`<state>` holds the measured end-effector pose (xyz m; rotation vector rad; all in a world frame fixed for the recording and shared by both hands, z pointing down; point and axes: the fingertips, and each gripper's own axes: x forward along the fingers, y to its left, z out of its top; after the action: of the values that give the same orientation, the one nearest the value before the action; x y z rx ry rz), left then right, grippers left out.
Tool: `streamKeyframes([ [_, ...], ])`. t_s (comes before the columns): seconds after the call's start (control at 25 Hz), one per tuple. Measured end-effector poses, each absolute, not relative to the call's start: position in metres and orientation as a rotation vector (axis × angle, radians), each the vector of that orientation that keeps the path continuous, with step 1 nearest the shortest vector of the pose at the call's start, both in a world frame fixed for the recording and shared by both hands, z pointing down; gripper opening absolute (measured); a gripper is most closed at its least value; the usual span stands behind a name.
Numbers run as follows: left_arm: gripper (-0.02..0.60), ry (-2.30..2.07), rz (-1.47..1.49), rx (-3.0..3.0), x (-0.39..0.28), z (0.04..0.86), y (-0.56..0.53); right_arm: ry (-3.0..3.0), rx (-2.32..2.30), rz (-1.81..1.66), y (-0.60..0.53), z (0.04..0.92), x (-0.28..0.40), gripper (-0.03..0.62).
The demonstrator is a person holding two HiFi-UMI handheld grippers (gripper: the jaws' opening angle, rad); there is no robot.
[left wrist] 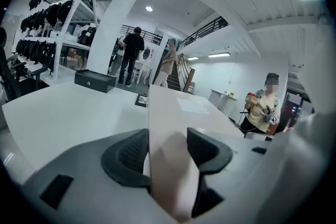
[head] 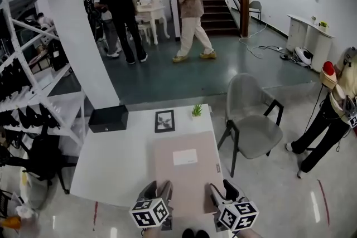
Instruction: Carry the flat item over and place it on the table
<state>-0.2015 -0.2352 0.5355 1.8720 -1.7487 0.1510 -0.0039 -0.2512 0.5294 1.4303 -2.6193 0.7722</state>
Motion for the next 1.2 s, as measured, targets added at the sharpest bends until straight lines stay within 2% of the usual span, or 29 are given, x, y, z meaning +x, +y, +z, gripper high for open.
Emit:
streamKeyframes([
  [1.2,0.230,-1.702,0.247,1.900,-0.227,0.560,-0.329,-2.541,1.520,0.831,-0.332,0.558,-0.029,0.213],
])
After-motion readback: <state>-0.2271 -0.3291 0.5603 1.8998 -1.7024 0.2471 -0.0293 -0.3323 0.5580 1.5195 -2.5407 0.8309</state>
